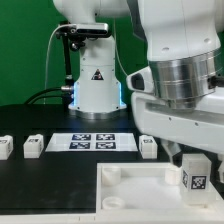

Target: Assemble one leg

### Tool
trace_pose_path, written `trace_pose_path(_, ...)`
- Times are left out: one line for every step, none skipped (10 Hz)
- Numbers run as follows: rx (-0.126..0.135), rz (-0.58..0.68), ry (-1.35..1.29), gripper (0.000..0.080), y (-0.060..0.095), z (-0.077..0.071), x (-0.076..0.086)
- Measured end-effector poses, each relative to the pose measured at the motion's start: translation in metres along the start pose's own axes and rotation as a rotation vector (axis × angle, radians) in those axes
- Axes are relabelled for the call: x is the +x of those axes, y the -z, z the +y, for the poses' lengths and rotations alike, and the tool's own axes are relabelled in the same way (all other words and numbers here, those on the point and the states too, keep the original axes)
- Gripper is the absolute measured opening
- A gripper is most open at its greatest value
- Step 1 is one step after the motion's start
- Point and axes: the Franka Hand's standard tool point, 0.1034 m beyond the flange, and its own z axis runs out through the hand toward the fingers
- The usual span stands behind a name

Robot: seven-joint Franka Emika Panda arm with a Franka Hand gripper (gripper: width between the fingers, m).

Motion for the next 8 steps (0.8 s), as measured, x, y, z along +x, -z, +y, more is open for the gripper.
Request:
trace_pose_path(0.000,0.000,0.033,0.0643,0.0000,0.0000,0.0002)
trace_pose_path(-0.002,0.002,0.148,0.0643,0.0000,0.0005,0.0008)
trace_pose_path(-0.003,0.003,0.236,0.0649,0.0000,0.0008,0.0011)
trace_pose_path(-0.006,0.005,0.372,0.0649,0.0003,0.0013,0.0021)
trace_pose_path(-0.043,0.020,0.551,0.0649,0.0037,0.0028,0.0047)
trace_pose_path(-0.070,0.035,0.709,0.0649,0.0086,0.0019,0.0079)
trace_pose_path(-0.080,0.041,0.841,0.0649,0.0088,0.0020,0.0095)
trace_pose_path(-0.079,0.039,0.845,0.0636,0.0083,0.0021,0.0093)
